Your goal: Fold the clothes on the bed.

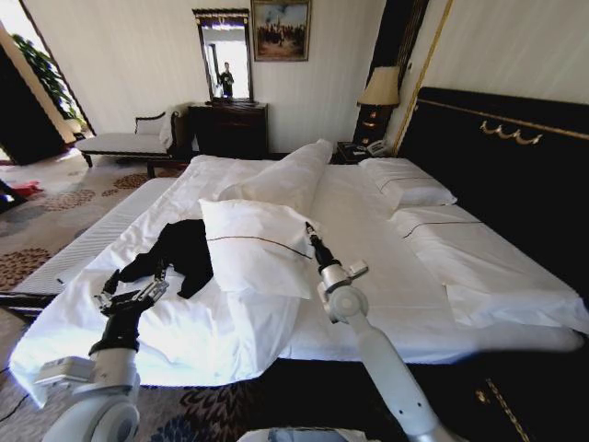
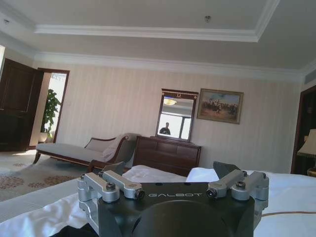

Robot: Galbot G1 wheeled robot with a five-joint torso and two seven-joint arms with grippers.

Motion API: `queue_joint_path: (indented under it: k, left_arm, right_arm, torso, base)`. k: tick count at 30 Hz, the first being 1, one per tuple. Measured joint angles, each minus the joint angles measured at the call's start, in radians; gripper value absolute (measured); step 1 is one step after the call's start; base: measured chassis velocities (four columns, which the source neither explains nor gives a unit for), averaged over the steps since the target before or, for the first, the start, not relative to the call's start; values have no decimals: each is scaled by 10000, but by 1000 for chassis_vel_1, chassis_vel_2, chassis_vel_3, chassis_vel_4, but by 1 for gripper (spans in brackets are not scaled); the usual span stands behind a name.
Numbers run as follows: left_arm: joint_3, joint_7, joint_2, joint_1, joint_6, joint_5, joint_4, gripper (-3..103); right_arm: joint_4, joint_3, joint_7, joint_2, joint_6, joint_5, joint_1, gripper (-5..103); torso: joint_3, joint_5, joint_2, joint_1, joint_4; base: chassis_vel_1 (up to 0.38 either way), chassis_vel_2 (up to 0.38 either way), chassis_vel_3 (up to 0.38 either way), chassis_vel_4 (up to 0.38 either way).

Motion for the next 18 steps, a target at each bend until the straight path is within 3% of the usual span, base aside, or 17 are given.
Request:
queue_joint_path:
  k: [18]
  left_arm:
    - [155, 0, 13, -288, -11, -118, 0, 100]
  right_arm:
    - [3285, 4774, -495, 457, 961, -58, -4483, 1]
  torso:
    - [0, -1, 0, 0, -2]
  base:
    - [0, 0, 0, 0]
